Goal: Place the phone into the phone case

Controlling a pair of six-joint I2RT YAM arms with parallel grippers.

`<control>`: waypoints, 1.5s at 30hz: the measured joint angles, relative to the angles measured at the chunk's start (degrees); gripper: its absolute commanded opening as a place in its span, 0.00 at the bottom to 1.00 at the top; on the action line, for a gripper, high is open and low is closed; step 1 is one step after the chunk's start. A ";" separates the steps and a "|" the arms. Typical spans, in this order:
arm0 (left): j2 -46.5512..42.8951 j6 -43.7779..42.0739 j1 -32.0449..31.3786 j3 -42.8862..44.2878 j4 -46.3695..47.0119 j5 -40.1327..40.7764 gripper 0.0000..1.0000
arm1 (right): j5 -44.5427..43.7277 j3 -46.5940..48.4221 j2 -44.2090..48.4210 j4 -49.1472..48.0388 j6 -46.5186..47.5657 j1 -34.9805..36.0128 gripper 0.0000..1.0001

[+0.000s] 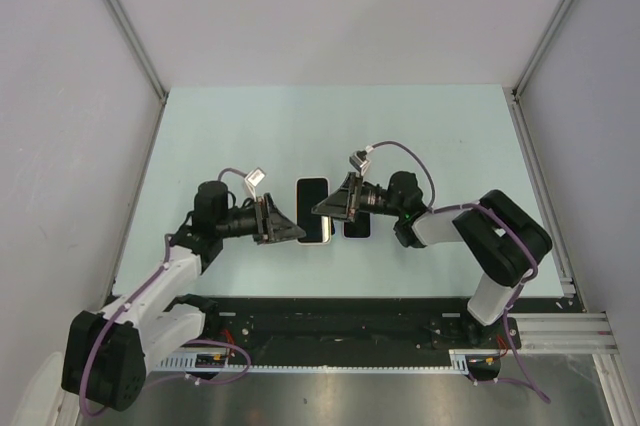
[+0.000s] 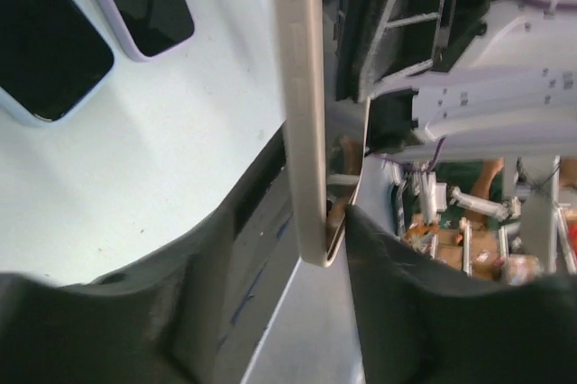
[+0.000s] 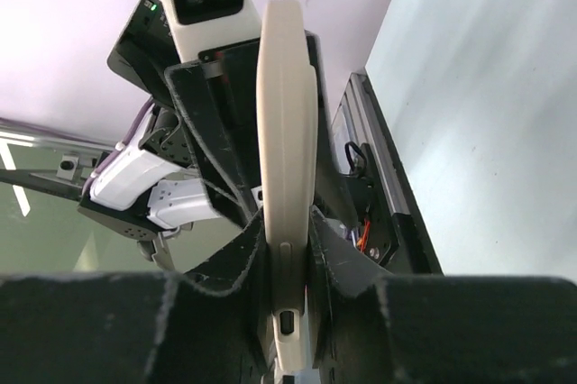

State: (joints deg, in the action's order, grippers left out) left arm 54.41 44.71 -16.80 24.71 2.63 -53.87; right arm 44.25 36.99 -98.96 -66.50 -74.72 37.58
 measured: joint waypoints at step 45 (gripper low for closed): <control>2.21 -24.24 -0.02 14.43 -25.35 25.20 1.00 | -3.19 9.97 -0.72 77.13 51.12 -34.53 0.42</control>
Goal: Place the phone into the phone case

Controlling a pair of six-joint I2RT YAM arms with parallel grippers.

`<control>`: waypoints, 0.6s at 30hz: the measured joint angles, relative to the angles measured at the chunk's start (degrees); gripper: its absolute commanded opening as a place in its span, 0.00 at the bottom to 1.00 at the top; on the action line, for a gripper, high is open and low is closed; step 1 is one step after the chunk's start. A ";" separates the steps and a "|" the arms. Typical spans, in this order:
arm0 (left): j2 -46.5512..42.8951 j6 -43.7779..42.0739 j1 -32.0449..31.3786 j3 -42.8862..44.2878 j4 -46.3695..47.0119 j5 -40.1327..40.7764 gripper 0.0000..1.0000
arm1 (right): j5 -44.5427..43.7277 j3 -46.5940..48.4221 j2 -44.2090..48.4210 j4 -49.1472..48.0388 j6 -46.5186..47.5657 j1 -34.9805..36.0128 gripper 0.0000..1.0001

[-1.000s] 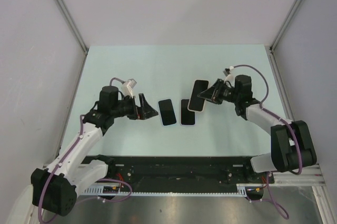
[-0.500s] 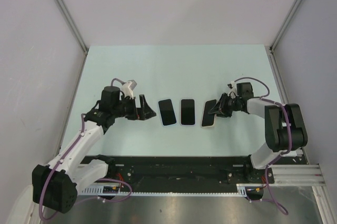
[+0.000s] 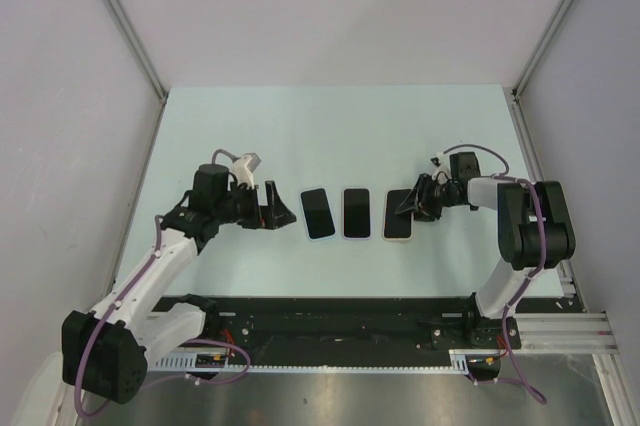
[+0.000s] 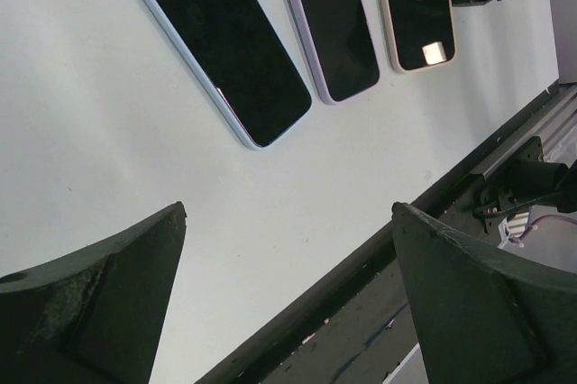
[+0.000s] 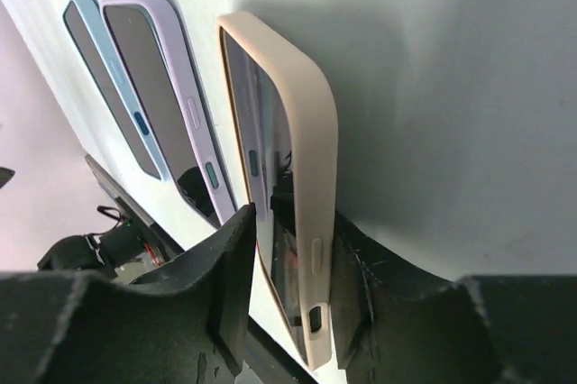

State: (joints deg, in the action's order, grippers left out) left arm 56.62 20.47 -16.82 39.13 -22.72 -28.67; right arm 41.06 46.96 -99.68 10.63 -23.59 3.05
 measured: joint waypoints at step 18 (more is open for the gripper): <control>0.22 0.00 0.00 0.00 -0.48 0.09 1.00 | -19.15 8.50 7.10 10.25 0.63 3.85 0.14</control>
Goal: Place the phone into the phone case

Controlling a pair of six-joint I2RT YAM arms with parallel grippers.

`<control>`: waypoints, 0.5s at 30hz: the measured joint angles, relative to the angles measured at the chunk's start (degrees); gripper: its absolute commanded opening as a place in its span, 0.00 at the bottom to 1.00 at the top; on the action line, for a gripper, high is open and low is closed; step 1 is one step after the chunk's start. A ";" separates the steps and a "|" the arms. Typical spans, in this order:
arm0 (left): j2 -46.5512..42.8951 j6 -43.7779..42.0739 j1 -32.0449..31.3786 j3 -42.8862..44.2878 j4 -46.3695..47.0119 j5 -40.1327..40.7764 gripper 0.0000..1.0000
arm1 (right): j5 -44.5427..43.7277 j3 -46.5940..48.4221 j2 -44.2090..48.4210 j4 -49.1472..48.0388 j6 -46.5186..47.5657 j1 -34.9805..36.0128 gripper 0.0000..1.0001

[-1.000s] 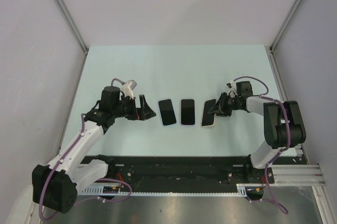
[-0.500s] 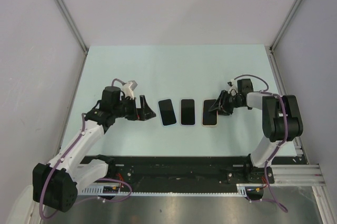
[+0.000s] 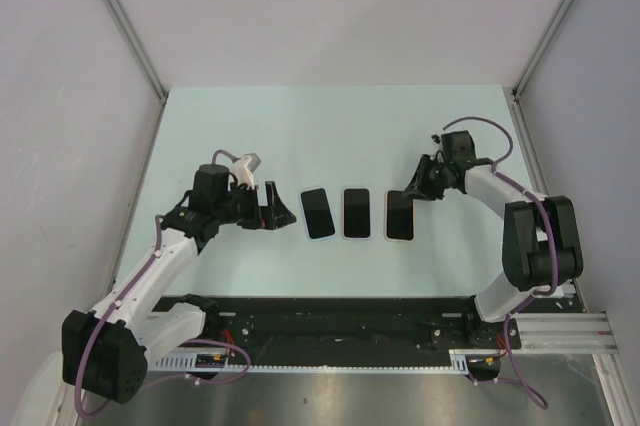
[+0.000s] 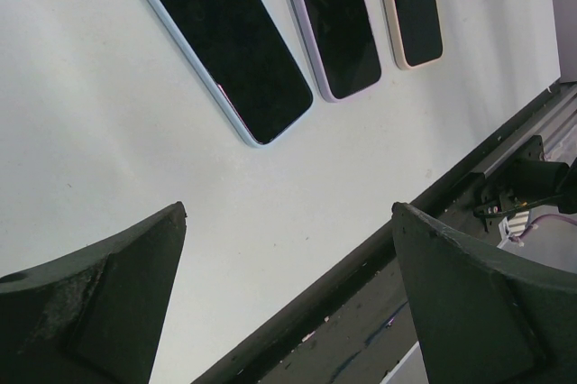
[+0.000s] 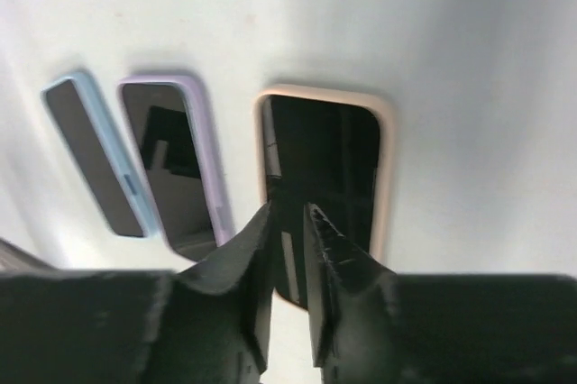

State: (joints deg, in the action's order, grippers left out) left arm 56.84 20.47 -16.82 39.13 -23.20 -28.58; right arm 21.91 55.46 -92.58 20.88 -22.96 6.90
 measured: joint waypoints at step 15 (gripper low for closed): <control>-0.52 -0.02 0.00 0.00 -0.11 0.00 1.00 | 3.63 0.61 -10.29 -21.84 -11.65 10.36 0.00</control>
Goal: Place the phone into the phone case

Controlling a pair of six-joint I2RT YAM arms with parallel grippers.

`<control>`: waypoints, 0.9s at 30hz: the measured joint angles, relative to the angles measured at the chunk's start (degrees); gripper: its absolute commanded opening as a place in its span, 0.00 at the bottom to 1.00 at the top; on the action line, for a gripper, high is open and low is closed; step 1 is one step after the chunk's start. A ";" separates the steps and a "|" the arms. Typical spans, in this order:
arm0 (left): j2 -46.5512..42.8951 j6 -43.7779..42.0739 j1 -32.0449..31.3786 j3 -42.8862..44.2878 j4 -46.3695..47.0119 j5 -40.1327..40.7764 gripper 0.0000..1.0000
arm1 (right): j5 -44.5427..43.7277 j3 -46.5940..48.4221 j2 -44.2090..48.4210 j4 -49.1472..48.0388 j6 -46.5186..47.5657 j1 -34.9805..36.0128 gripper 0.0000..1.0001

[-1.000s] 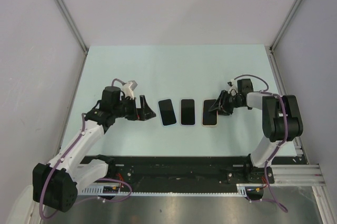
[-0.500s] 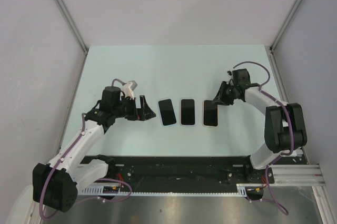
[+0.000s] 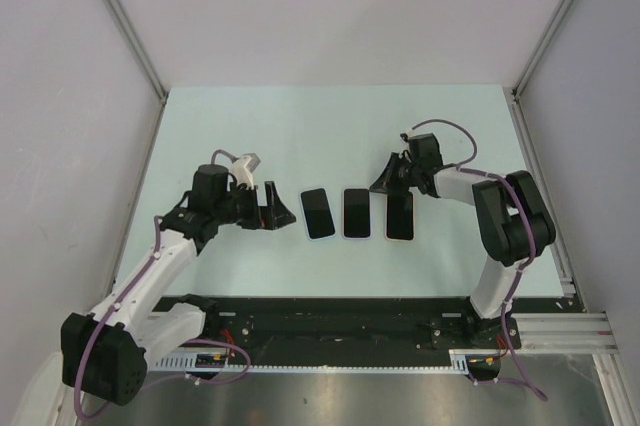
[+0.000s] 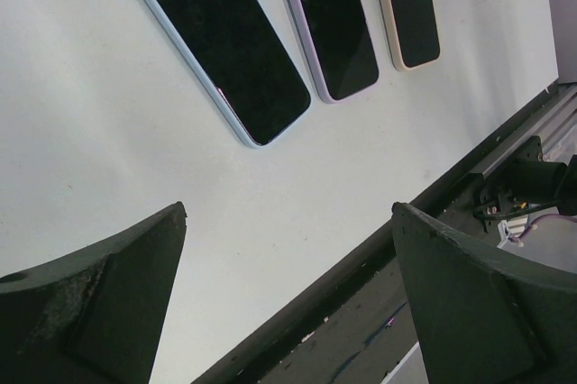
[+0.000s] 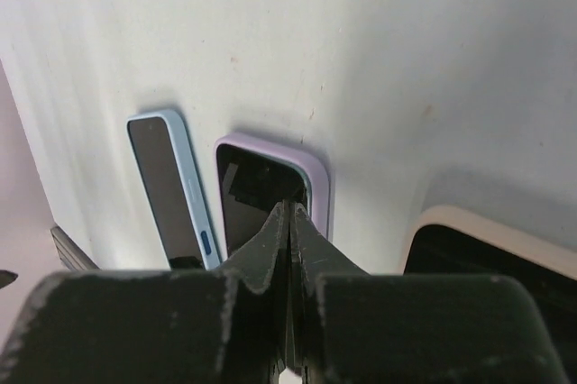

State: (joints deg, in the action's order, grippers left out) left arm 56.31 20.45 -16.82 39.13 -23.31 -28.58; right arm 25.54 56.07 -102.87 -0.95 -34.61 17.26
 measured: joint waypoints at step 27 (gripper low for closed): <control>-0.17 -0.02 0.00 0.00 -0.09 0.55 1.00 | -23.93 12.02 -5.86 12.35 7.69 12.44 0.00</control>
State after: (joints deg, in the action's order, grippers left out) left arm 56.14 20.43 -16.82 39.13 -23.40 -28.03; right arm 1.61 68.10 -108.73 11.40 -26.92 29.69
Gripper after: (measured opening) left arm 0.996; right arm 0.007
